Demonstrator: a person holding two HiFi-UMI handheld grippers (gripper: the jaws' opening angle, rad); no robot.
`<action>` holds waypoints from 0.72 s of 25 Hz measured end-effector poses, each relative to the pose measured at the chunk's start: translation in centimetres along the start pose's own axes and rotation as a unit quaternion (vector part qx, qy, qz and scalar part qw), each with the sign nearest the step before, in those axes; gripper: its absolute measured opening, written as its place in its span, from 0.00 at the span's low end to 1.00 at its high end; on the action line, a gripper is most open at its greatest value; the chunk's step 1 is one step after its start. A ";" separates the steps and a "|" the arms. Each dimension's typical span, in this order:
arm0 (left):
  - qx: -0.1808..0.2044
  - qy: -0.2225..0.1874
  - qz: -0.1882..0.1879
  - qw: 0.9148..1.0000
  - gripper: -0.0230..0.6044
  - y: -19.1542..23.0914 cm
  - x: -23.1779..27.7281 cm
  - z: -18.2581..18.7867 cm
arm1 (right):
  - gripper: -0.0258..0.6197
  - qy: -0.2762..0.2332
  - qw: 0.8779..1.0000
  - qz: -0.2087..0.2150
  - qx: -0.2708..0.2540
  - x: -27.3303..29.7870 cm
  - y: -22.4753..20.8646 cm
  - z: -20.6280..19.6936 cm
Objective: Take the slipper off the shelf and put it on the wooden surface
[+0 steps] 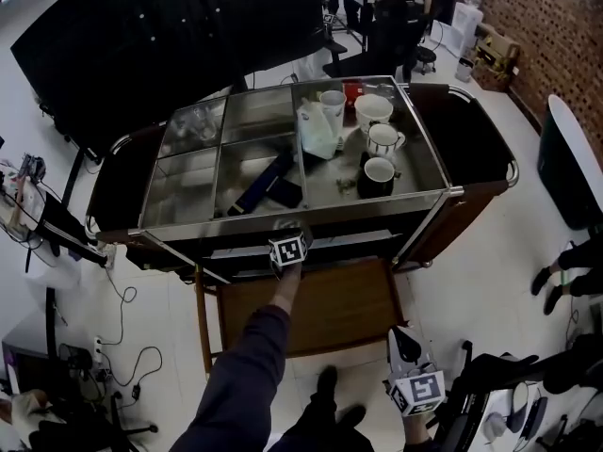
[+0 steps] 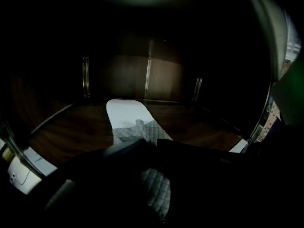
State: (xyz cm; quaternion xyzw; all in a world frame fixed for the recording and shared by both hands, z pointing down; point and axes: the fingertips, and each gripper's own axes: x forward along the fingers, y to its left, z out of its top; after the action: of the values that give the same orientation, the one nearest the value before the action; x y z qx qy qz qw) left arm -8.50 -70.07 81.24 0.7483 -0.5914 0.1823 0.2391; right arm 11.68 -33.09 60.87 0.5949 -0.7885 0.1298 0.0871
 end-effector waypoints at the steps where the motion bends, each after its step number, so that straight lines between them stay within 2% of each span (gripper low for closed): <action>1: -0.003 -0.008 -0.008 1.000 0.17 -0.2 -0.2 0.4 | 0.04 -0.002 1.000 0.007 -0.004 1.3 0.1 0.5; 2: -0.005 -0.014 -0.014 1.000 0.12 -0.4 -0.8 0.9 | 0.04 -0.004 1.000 0.014 -0.006 2.4 0.3 0.9; 4: -0.016 -0.026 -0.029 0.999 0.09 -0.6 -2.7 1.3 | 0.04 -0.005 1.000 0.028 -0.005 4.2 0.9 1.2; 7: -0.032 -0.040 -0.062 0.997 0.08 -0.9 -7.6 -0.8 | 0.04 0.004 0.999 0.054 -0.004 5.9 2.7 0.3; 13: -0.020 -0.040 -0.086 0.995 0.07 -3.0 -21.1 -10.7 | 0.04 0.032 0.996 0.077 -0.002 6.4 5.5 -3.5; 15: -0.019 -0.023 -0.080 0.996 0.07 -3.5 -23.4 -15.3 | 0.04 0.042 0.996 0.082 -0.001 6.2 6.2 -4.9; 18: -0.004 0.029 -0.080 0.996 0.07 -4.4 -23.0 -22.9 | 0.04 0.060 0.994 0.088 -0.001 5.2 7.0 -7.0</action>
State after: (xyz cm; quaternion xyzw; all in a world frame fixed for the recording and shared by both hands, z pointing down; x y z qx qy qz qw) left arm -9.39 -37.81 86.58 0.7867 -0.5231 0.1814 0.2731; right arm 3.41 -33.90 68.37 0.5144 -0.8312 0.1713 0.1232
